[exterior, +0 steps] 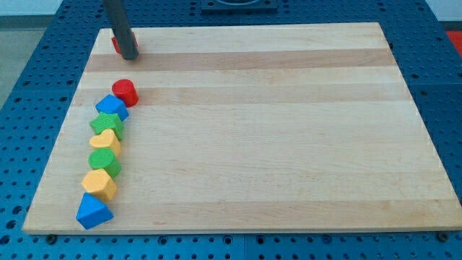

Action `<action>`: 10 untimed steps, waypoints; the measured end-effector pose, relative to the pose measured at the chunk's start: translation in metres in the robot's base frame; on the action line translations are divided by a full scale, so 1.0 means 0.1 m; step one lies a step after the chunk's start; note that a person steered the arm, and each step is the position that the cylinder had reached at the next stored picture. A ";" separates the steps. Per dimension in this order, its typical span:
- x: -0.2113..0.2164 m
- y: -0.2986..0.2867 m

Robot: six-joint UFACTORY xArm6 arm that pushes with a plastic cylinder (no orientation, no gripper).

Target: Push the blue triangle towards the right of the board

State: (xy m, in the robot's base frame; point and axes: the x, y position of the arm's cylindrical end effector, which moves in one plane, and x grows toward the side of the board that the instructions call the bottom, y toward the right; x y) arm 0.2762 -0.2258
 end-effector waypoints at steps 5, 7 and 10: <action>-0.05 -0.14; 0.04 -0.73; 1.22 -0.79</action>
State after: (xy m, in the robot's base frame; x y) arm 0.3980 -0.3045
